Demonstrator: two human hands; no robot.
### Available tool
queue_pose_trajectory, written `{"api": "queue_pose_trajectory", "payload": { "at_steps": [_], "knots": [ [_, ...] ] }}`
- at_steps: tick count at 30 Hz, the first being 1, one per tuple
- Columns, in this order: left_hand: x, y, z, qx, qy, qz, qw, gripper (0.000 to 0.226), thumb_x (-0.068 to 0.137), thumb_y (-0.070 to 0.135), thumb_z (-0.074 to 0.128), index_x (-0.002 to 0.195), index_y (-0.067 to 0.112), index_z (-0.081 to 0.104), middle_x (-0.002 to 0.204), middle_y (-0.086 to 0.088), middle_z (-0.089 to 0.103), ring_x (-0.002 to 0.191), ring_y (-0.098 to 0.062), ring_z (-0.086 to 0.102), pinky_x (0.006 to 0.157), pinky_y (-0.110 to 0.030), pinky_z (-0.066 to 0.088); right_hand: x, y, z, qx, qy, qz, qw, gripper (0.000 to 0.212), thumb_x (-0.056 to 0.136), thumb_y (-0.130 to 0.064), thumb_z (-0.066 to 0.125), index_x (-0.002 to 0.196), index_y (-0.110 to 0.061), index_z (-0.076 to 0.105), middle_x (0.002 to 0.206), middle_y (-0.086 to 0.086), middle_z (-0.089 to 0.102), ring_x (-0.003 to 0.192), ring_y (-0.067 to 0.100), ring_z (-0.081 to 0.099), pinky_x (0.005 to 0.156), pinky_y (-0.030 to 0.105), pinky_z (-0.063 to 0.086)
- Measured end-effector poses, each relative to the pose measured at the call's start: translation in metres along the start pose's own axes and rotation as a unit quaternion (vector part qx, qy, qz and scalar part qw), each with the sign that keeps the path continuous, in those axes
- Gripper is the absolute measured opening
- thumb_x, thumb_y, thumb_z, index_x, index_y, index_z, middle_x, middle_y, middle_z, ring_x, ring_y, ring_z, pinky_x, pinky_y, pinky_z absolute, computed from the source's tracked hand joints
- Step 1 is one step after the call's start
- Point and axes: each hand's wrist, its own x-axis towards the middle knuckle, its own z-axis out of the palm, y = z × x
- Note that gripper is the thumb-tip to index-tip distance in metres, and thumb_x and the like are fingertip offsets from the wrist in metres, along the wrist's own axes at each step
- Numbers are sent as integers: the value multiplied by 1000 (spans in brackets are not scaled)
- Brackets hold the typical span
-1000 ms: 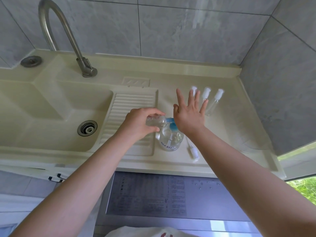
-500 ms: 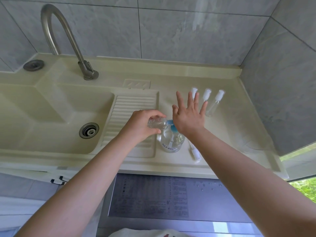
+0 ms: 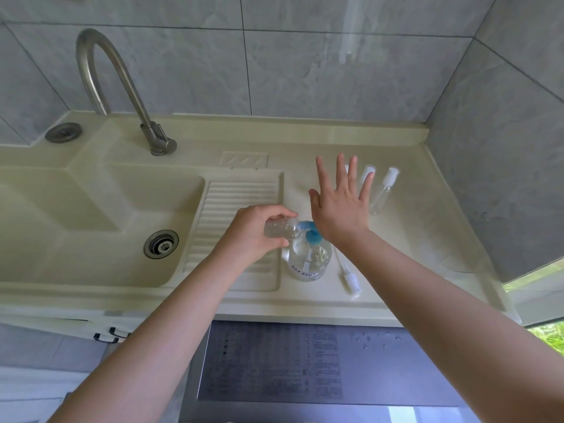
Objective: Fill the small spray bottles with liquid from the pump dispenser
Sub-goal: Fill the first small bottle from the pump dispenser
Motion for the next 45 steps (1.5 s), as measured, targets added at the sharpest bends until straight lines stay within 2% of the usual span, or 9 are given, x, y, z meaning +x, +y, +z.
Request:
{"api": "queue_pose_trajectory", "payload": {
  "at_steps": [8,15,18,20,24,27,32,39,45],
  "knots": [
    [1,-1,1,-7,-4,4,1000,52,69,8,86,114,28,71,109,12,70,94,4,58,83,6,31,-6,-5,8,37,-43,0,998,58,106,-39,18,160,-30,-4,167,10,-10,152,29,-22,119,58,-14],
    [1,0,0,0,-2,11,1000,51,70,8,86,114,27,71,109,12,70,94,4,58,84,7,32,-1,-2,2,5,-29,-8,1000,60,106,-43,18,160,-31,-7,167,10,-13,152,30,-22,116,57,-19],
    [0,0,1,5,-7,12,1000,51,69,8,86,115,27,71,109,11,71,101,-2,62,92,-2,38,-5,-1,11,66,-72,26,995,57,106,-40,17,160,-33,-2,167,10,-11,152,28,-22,119,58,-14],
    [0,0,1,7,-9,11,1000,51,70,10,86,114,30,70,110,12,70,103,-3,63,96,-8,41,-5,-1,11,48,-75,27,996,58,106,-42,16,160,-32,-5,167,11,-12,152,28,-23,120,58,-13],
    [0,1,-1,7,-3,12,1000,51,71,9,85,115,30,70,108,14,69,99,1,59,85,6,31,3,-1,-2,20,-39,11,999,62,106,-46,16,159,-30,-10,166,12,-14,151,30,-23,118,57,-16],
    [1,0,-1,-1,-3,16,1000,52,70,9,85,115,30,70,111,13,70,102,0,61,87,5,32,0,-4,-2,4,-36,-3,999,61,106,-44,17,159,-31,-9,166,11,-15,151,30,-23,117,58,-17],
    [0,-2,1,-3,1,14,1000,52,69,7,85,114,27,71,110,11,70,101,0,62,87,6,32,-8,-6,6,60,-82,10,995,57,107,-41,15,160,-31,-1,167,11,-13,151,28,-24,119,57,-15],
    [1,-2,-1,-8,-4,9,1000,53,69,8,86,115,31,70,113,15,69,102,3,60,88,6,33,1,-1,-3,20,-40,1,999,59,106,-46,16,160,-32,-5,167,10,-15,151,30,-23,117,56,-17],
    [1,-2,0,-4,-13,1,1000,57,69,9,86,120,29,70,113,15,68,98,6,58,85,7,31,-6,-2,14,75,-107,28,991,56,106,-41,14,160,-34,-1,167,8,-12,151,26,-23,119,57,-15]
  ]
}}
